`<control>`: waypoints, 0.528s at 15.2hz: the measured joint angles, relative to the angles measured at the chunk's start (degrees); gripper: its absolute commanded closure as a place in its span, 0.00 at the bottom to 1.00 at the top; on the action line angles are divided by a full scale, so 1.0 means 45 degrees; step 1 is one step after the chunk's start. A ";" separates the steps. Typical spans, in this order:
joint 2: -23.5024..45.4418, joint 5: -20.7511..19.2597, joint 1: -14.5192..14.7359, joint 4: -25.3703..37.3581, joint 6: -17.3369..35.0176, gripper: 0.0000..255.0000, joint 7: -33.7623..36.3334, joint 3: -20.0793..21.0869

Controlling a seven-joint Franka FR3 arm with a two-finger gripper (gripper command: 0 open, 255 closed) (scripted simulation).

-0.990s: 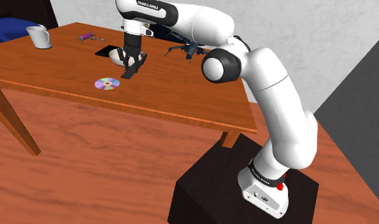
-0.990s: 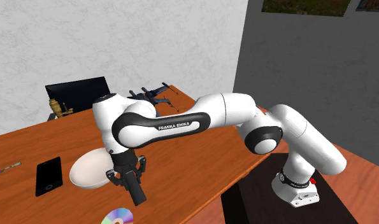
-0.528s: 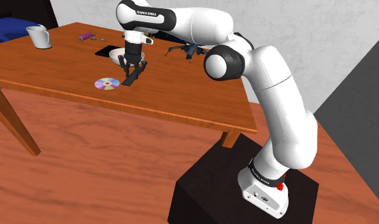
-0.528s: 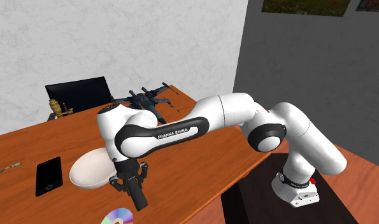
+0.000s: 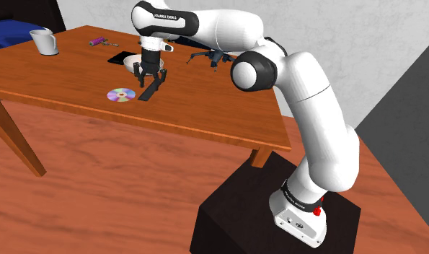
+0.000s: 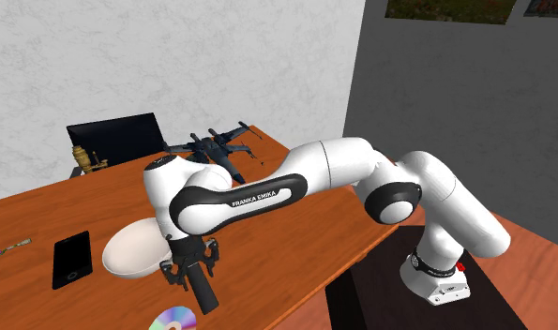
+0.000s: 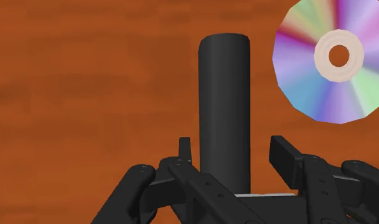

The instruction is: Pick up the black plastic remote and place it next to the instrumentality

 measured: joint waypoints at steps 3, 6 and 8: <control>-0.0003 0.0000 0.0000 -0.0002 0.0002 0.00 -0.0001 0.0000; 0.0051 -0.0004 -0.0040 0.0248 -0.0194 0.00 0.0011 0.0000; 0.0562 -0.0023 -0.0176 0.1843 -0.1217 0.00 0.0194 0.0032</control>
